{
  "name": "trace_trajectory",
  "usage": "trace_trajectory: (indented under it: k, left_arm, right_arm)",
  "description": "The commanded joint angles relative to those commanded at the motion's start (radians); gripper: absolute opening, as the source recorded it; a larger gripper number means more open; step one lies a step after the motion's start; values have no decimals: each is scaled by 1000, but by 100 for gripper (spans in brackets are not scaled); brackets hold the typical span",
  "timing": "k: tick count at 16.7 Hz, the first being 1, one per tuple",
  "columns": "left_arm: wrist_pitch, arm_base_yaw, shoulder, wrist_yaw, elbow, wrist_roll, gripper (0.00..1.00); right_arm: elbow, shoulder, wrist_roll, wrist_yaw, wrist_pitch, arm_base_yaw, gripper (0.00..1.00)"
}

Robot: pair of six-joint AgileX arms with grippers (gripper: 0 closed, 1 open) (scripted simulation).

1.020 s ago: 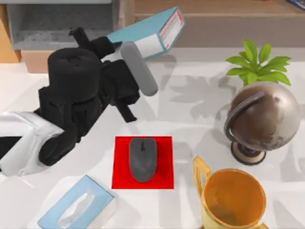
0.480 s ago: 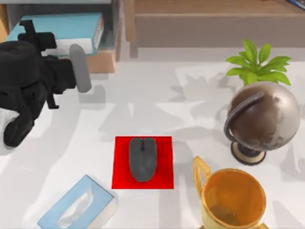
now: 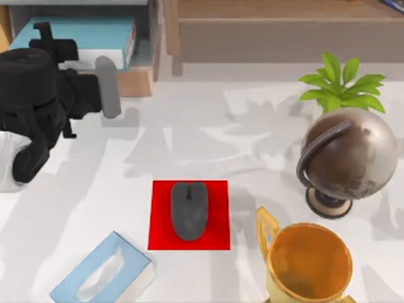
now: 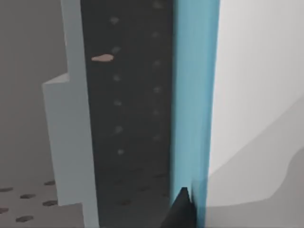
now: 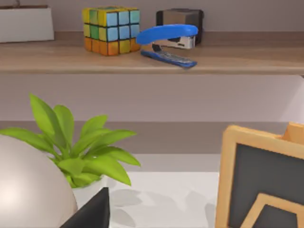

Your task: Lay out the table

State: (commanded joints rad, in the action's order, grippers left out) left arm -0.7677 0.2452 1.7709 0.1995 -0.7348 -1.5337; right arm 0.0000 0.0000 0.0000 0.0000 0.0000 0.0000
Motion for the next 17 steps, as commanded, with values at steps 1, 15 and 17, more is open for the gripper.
trace_trajectory:
  k: [1,15,17]
  left_arm:
    - [0,-1,2,-1,-4,0,0]
    - [12,-22,107,-19,-121,-5,23]
    - [12,-22,107,-19,-121,-5,38]
  right_arm:
    - [0,0,0,0,0,0,100]
    - [0,0,0,0,0,0,100]
    - [0,0,0,0,0,0,100]
